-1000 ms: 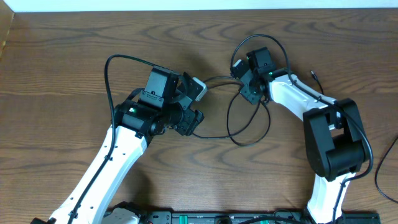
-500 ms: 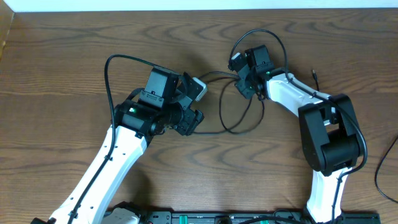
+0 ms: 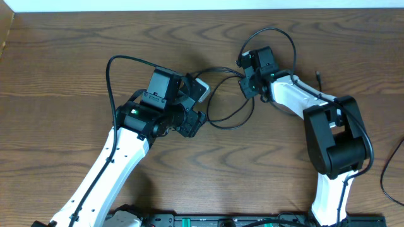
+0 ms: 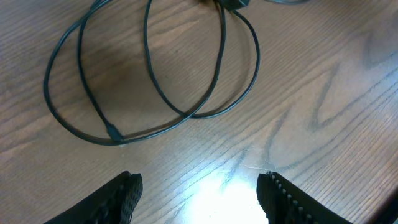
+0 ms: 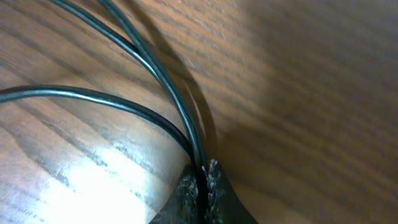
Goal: Untangle cables
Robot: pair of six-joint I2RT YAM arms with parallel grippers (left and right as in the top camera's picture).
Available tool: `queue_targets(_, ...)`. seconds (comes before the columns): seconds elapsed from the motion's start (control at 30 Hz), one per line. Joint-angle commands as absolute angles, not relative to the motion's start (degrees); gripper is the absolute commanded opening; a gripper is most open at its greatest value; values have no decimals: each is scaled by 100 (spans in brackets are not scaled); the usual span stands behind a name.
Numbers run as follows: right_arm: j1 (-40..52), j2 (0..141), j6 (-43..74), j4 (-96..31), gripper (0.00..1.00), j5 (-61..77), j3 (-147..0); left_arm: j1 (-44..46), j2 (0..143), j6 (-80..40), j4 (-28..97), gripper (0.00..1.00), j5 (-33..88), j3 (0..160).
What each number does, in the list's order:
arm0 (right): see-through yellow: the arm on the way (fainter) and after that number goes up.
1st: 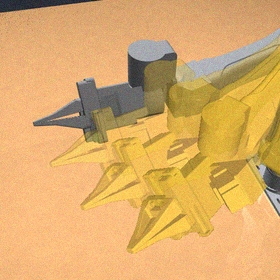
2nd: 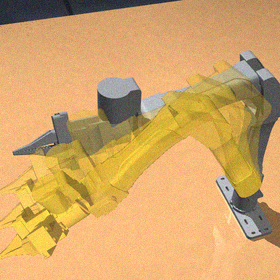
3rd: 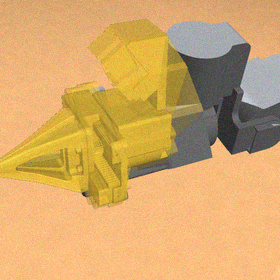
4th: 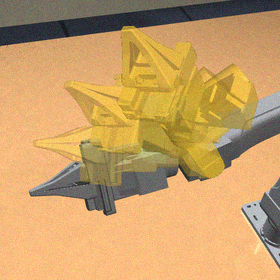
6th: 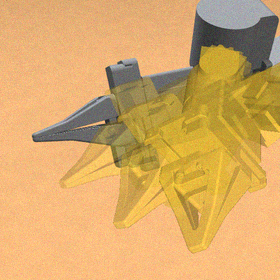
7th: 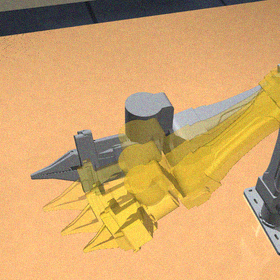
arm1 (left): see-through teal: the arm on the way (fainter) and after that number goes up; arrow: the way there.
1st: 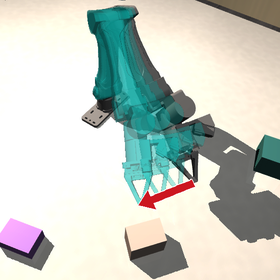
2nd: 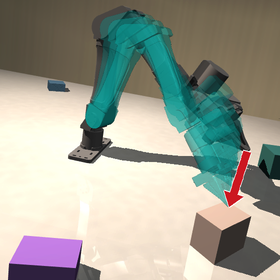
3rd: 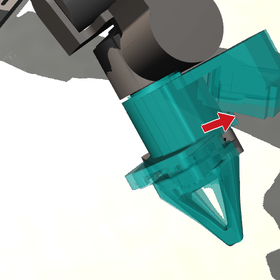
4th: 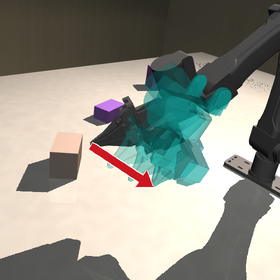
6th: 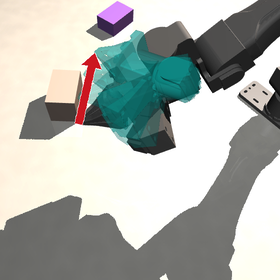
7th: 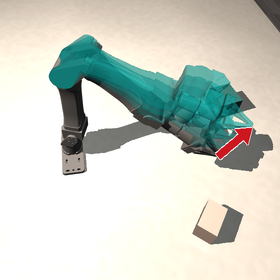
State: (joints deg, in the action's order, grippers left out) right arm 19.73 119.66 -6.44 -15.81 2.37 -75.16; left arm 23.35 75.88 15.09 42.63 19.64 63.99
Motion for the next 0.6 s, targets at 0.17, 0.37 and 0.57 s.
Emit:
queue_targets(0.17, 1940, 10501, -128, -1817, 1, -108, -7164, 2322, 7607, 1559, 4283, 64, 2058, 6403)
queue_targets(0.37, 1691, 9078, -130, -1688, 1, -1396, -7166, 2322, 7607, 1559, 4283, 65, 2058, 6403)
queue_targets(0.57, 786, 8322, -128, -1581, 1, -2655, -7166, 2322, 7607, 1559, 4283, 64, 2058, 6403)
